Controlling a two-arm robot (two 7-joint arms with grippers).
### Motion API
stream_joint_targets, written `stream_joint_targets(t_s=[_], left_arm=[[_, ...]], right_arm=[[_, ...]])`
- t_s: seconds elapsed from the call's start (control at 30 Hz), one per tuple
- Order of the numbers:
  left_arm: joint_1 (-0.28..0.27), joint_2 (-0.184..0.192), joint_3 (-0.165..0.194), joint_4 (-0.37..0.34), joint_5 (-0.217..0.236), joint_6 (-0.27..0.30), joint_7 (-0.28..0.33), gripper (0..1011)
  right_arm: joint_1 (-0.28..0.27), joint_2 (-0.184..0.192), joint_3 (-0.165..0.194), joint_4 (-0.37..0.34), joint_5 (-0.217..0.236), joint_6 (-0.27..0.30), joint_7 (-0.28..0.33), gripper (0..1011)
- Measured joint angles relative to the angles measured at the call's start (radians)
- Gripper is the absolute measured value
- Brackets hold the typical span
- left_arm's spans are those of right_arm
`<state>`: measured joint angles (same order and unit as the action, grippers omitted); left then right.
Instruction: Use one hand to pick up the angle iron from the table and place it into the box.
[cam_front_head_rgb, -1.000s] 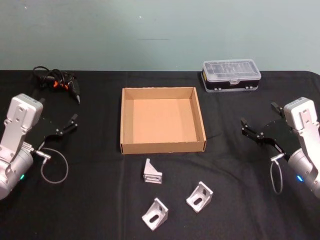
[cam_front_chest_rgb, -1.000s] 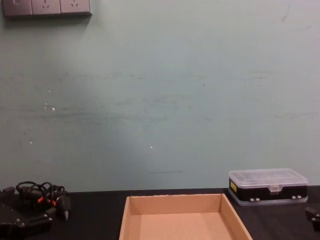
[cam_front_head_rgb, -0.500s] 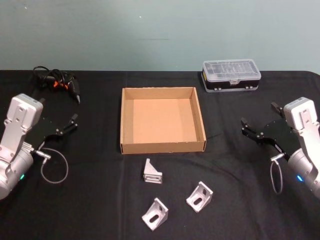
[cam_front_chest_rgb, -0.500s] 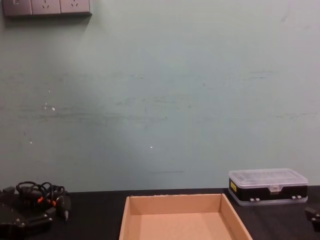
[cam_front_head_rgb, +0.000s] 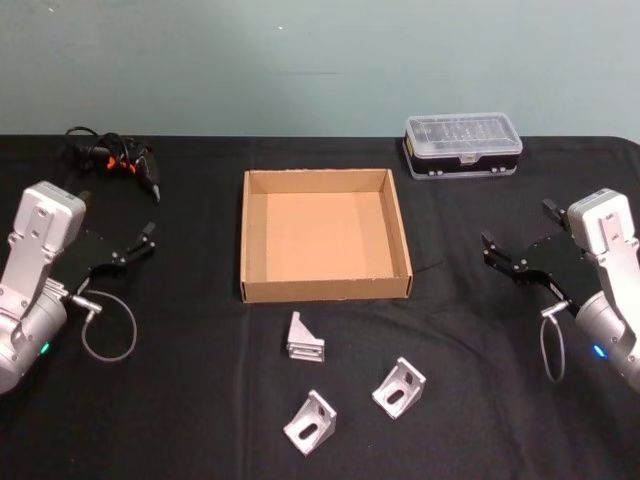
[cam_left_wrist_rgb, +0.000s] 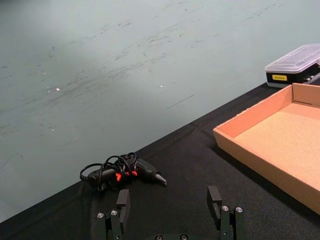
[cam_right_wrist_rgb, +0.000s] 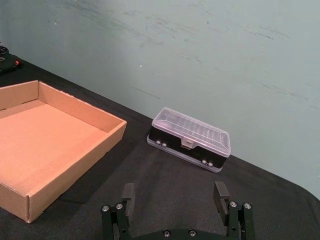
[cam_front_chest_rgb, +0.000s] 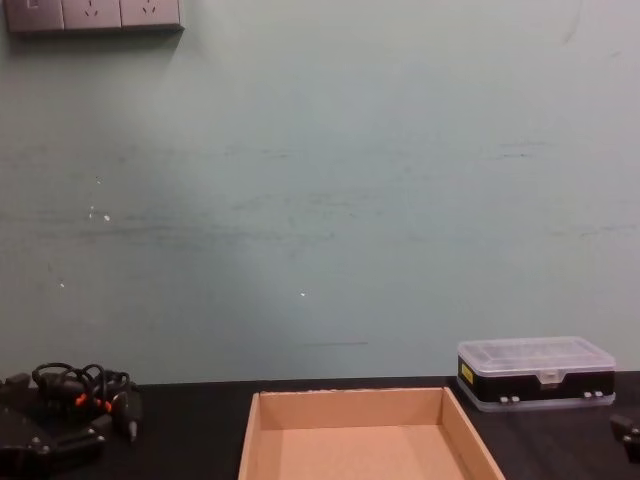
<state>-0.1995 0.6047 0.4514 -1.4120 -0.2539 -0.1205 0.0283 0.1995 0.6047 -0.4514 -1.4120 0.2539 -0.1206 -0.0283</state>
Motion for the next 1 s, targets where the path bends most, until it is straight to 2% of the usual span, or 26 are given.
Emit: stream_joint_targets(t_s=[0.7,0.9,1.0], left_arm=[[0.000,0.000,0.000,0.000,0.000,0.000,0.000,1011],[0.000,0.000,0.000,0.000,0.000,0.000,0.000,1011],[0.000,0.000,0.000,0.000,0.000,0.000,0.000,1011]], right_arm=[[0.000,-0.001,0.000,0.000,0.000,0.000,0.001,1004],[-0.008,-0.006,0.018,-0.013,0.026,0.014,0.053,1004],[-0.021,0.001,0.031,-0.043,0.038,0.021,0.076,1004]])
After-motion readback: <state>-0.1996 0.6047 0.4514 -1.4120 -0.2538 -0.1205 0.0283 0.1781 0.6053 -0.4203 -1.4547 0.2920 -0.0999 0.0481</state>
